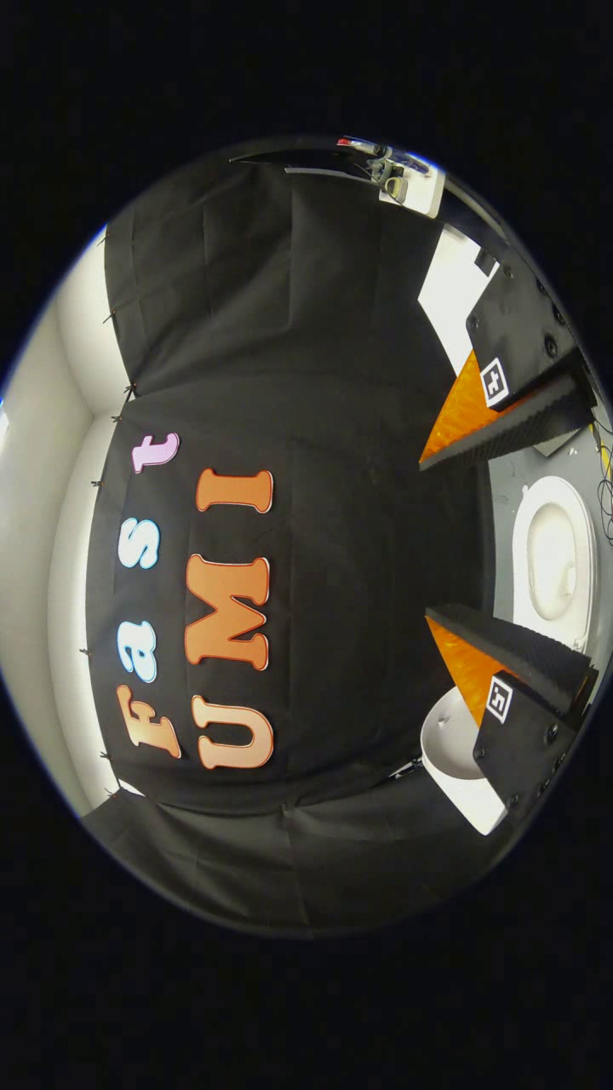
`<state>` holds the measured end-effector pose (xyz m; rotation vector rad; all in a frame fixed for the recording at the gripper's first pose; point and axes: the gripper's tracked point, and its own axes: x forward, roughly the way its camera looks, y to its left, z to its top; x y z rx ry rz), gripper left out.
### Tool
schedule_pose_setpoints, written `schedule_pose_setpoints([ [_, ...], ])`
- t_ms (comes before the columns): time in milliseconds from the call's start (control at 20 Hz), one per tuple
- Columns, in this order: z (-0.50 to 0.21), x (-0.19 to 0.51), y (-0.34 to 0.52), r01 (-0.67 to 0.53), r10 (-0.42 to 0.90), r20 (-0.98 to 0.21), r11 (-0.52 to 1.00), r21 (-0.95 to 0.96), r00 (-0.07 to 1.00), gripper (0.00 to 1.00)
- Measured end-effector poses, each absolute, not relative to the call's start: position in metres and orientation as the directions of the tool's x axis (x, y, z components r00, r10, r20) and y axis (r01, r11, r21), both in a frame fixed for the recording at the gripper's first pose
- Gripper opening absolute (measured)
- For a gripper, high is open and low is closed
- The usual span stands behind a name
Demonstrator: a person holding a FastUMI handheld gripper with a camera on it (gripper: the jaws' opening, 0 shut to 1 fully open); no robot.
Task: Open the toilet lid.
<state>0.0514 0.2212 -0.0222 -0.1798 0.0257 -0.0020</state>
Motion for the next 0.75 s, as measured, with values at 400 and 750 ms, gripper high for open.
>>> schedule_pose_setpoints([
  [400,-0.0212,0.0516,0.2226,-0.005,0.001,-0.024,0.984,-0.176,1.000,0.99],
  [750,-0.0218,0.0507,0.2196,0.006,-0.010,-0.024,0.986,-0.168,1.000,0.99],
])
